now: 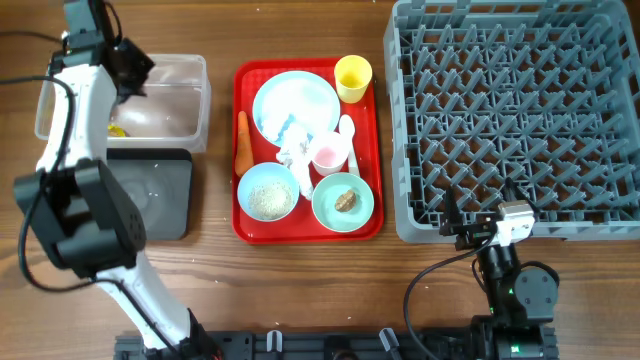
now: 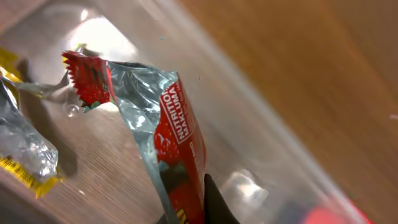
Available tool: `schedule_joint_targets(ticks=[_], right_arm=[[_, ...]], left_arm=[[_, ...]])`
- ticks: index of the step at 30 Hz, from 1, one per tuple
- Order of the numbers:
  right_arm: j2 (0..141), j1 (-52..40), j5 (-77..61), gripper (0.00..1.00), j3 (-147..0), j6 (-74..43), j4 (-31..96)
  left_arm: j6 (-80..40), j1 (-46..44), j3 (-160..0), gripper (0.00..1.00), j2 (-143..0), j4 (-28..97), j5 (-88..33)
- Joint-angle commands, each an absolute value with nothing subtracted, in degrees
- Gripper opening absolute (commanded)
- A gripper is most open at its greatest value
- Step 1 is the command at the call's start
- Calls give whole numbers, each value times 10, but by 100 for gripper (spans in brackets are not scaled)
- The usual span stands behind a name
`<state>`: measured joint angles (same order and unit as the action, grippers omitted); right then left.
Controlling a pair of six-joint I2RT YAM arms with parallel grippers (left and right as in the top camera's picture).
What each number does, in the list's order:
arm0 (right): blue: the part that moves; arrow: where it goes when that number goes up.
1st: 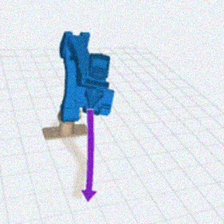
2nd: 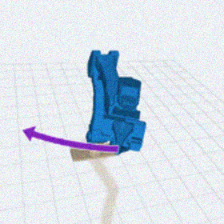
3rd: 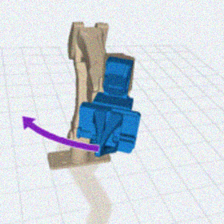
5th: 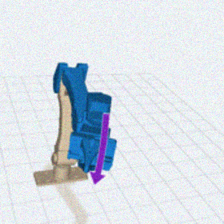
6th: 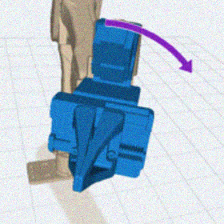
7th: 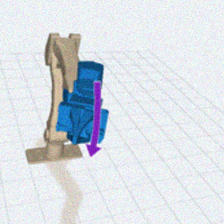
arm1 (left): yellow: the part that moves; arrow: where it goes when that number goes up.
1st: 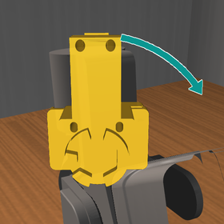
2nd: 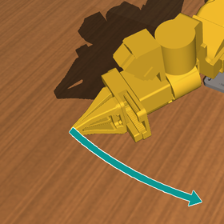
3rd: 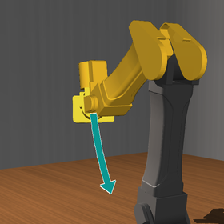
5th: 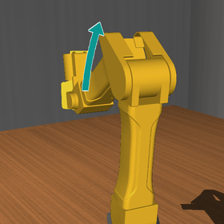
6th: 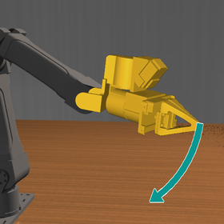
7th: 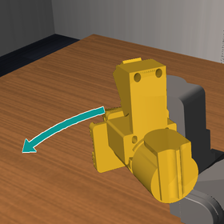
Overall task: Sort waste into correct bins and load items into the dishwasher rack
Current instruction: 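Carry the red wrapper to the clear bin and drop it, then lower the left gripper onto the tissue on the blue plate and grasp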
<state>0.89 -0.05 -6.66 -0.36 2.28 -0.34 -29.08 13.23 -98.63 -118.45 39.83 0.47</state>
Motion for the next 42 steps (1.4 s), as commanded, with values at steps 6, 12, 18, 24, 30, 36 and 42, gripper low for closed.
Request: schedule_joint_targets(ticks=[6,12,18,24,30,36,42], right_arm=[[4,2,-76,100,-3,29,-5],[4,2,-76,100,-3,29,-5],[4,2,-76,100,-3,29,-6],[4,2,-76,100,-3,29,-5],[4,2,-76,100,-3,29,-5],[4,2,-76,100,-3,29,-5],[4,2,-76,100,-3,29,-5]], left_arm=[[-305,157,-986,15,-1225,396,-12],[-305,157,-986,49,-1225,392,-13],[-305,155,-987,50,-1180,393,-13],[-273,113,-987,53,-1076,400,-13],[-226,-14,-987,94,-1032,444,-37],[-197,-104,-986,100,-1055,443,-35],[-197,-148,-985,67,-1091,460,-27]])
